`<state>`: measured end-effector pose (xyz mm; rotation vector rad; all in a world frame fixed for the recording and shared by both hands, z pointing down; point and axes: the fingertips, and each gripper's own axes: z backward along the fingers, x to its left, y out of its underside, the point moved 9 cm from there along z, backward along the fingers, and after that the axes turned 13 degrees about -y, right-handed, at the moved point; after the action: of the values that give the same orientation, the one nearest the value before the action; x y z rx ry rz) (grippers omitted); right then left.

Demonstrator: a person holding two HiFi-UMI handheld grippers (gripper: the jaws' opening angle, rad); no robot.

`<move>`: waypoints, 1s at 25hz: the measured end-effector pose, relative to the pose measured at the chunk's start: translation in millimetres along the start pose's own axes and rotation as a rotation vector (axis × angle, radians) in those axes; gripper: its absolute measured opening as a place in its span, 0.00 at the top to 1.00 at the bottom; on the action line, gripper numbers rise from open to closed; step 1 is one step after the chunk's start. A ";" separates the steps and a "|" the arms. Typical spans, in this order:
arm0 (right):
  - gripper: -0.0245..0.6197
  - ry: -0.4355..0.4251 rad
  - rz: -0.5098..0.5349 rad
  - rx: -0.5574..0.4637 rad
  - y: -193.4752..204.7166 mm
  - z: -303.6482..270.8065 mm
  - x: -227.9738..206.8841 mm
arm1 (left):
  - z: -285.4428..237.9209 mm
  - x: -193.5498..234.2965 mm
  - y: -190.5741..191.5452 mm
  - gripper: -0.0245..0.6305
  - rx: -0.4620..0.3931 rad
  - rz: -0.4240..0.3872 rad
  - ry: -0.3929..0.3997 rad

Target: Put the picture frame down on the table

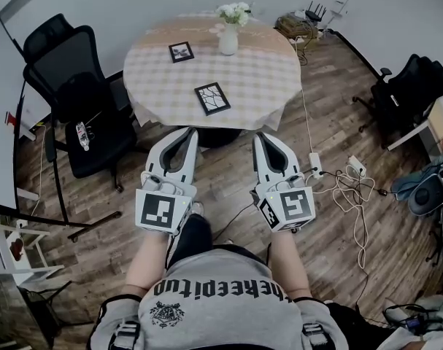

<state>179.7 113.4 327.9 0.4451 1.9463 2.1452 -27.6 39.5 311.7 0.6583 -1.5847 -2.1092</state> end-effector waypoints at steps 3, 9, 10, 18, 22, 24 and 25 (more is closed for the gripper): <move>0.95 0.005 -0.005 -0.010 0.0 0.9 0.9 | 2.4 -1.8 0.2 0.94 0.008 0.022 0.002; 0.95 0.003 -0.014 -0.008 -0.2 -2.7 -2.7 | 1.0 1.9 -0.7 0.94 0.008 0.005 -0.009; 0.95 0.004 -0.018 -0.009 -0.2 -3.3 -3.2 | 0.6 2.8 -1.1 0.94 0.007 0.001 -0.010; 0.95 0.004 -0.025 -0.009 2.2 -3.1 -4.9 | -0.4 -0.6 0.3 0.94 0.030 0.012 -0.009; 0.95 0.006 -0.029 -0.008 5.4 -4.3 -8.9 | -3.4 -3.1 3.8 0.94 0.046 0.033 -0.007; 0.95 0.008 -0.033 -0.008 7.4 -4.7 -10.5 | -4.9 -3.5 5.5 0.94 0.047 0.032 -0.008; 0.95 0.009 -0.033 -0.007 8.3 -4.8 -11.2 | -5.6 -3.8 6.3 0.94 0.048 0.031 -0.009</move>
<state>188.8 104.1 334.9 0.3996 1.9359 2.1367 -20.9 35.7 316.9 0.6373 -1.6444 -2.0602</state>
